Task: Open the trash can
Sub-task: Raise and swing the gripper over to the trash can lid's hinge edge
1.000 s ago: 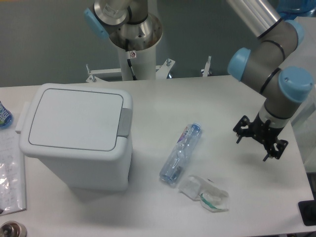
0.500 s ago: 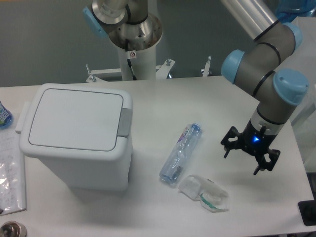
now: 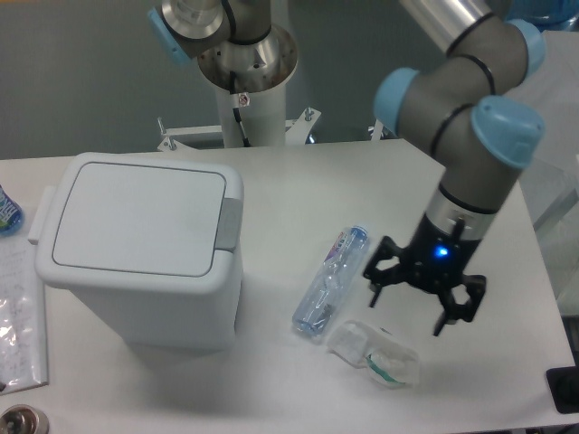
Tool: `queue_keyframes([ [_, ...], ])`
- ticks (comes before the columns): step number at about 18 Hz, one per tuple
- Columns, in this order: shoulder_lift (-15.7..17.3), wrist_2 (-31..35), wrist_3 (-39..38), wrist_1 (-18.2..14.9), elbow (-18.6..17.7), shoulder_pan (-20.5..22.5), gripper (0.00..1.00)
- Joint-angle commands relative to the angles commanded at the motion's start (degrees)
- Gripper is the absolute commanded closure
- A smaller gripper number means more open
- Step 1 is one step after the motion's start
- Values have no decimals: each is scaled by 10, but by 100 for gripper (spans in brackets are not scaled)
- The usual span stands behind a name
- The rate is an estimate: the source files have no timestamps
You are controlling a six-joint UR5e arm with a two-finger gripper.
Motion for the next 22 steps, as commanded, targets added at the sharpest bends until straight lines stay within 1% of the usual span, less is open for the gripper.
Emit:
queue_keyframes([
  [4, 30, -31, -40, 0, -3, -16, 0],
  [6, 44, -47, -47, 0, -16, -17, 0],
  [9, 69, -47, -45, 1, -53, -16, 0],
  [13, 117, -47, -39, 2, -104, -17, 0],
  [15, 134, -48, -39, 1, -116, -18, 0],
  [18, 148, -46, -40, 3, -137, -27, 0],
  [20, 150, -42, -40, 8, -151, -28, 0],
  [22, 149, -41, -40, 11, -156, -29, 0],
])
